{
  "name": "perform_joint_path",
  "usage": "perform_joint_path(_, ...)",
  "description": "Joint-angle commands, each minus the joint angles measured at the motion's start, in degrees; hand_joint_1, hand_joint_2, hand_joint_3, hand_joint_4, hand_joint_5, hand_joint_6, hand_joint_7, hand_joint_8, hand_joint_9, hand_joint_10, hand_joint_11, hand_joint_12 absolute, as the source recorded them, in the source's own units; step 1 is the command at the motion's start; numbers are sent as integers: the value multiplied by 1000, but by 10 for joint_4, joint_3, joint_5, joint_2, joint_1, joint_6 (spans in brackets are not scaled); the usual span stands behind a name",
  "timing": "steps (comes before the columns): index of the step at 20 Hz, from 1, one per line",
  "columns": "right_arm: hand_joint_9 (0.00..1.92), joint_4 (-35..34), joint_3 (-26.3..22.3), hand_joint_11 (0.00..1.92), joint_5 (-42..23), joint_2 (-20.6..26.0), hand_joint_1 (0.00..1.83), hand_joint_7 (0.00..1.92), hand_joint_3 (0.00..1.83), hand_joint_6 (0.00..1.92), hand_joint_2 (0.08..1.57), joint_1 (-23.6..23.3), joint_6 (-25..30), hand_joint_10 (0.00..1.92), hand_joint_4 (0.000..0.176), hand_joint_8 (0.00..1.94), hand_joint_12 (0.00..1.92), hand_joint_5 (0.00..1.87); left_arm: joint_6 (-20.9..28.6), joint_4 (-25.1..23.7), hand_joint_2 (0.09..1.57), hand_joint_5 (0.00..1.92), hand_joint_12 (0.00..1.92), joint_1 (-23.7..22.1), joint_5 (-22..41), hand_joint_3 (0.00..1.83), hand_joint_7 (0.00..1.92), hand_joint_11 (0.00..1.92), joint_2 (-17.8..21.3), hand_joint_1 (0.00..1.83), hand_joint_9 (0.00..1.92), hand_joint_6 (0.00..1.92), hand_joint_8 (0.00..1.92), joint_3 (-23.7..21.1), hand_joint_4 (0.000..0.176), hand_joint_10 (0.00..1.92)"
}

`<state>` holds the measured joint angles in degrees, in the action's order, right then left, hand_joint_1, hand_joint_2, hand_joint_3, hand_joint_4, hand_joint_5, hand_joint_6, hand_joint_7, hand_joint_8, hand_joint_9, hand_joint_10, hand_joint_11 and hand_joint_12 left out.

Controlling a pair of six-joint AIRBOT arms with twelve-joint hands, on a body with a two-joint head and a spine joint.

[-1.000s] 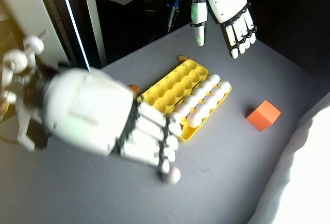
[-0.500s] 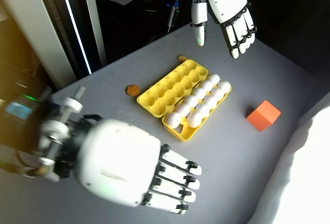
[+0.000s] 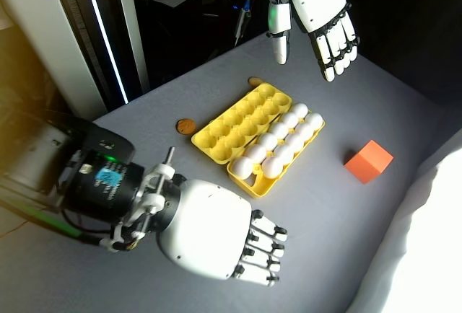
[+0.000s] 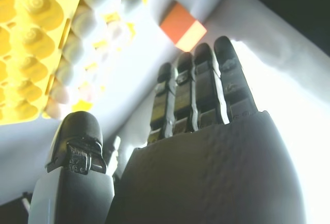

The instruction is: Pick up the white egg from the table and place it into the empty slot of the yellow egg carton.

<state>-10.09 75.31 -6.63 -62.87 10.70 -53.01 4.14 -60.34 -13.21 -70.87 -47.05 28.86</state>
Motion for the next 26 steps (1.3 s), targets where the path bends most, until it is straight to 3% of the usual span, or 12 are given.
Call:
perform_joint_path(1, 246, -2, 13, 0, -68, 4, 1080, 243, 0, 4, 1009, -2, 12, 13, 0, 7, 678, 218, -3, -50, 1293, 171, 292, -5, -4, 0, 168, 0, 4, 0, 143, 0, 2, 0, 0, 2)
perform_joint_path(4, 245, -2, 40, 0, -73, -17, 1077, 256, 0, 6, 1000, 0, 32, 10, 0, 7, 641, 229, -3, -50, 1296, 199, 353, -4, -4, 1, 180, 0, 4, 17, 160, 5, 1, 0, 0, 2)
perform_joint_path(6, 267, -2, 55, 0, -81, -29, 1070, 264, 0, 10, 990, 10, 32, 16, 0, 5, 763, 252, -3, -50, 1302, 197, 338, -5, -4, 2, 171, 0, 4, 28, 155, 2, 3, 0, 0, 4)
perform_joint_path(9, 273, -3, 75, 0, -86, -46, 1042, 264, 3, 0, 1004, 25, 40, 13, 0, 1, 699, 242, -3, -50, 1298, 209, 408, -5, -4, 2, 192, 0, 4, 8, 169, 1, 2, 0, 0, 2)
perform_joint_path(15, 285, -3, 80, 0, -107, -60, 1025, 283, 0, 9, 1010, 45, 42, 11, 0, 10, 682, 254, -3, -50, 1302, 209, 419, -5, -4, 1, 207, 0, 4, 0, 191, 6, 8, 0, 0, 6)
perform_joint_path(17, 312, -3, 84, 0, -108, -63, 1042, 311, 0, 12, 1002, 51, 42, 18, 0, 12, 759, 275, -3, -50, 1303, 232, 495, -5, -4, 1, 252, 0, 4, 0, 232, 7, 11, 0, 0, 11)
perform_joint_path(18, 358, -3, 90, 0, -108, -66, 1069, 365, 0, 31, 983, 55, 42, 34, 0, 24, 915, 342, -3, -50, 1309, 208, 446, -5, -5, 2, 224, 0, 4, 0, 212, 0, 4, 0, 0, 0)
perform_joint_path(19, 358, -2, 92, 0, -108, -67, 1069, 365, 0, 31, 983, 57, 42, 34, 0, 24, 915, 342, -3, -50, 1309, 208, 446, -5, -5, 2, 224, 0, 4, 0, 212, 0, 4, 0, 0, 0)
perform_joint_path(21, 407, -2, 96, 0, -109, -69, 1086, 408, 0, 37, 991, 62, 42, 48, 0, 26, 1101, 387, -3, -50, 1310, 245, 535, -5, -5, 1, 261, 0, 4, 0, 248, 7, 9, 0, 0, 8)
perform_joint_path(26, 456, -2, 96, 0, -113, -70, 1107, 466, 7, 33, 1010, 64, 46, 59, 0, 24, 1236, 432, -2, -50, 1313, 201, 442, -5, -5, 1, 210, 0, 4, 0, 202, 0, 1, 0, 0, 1)
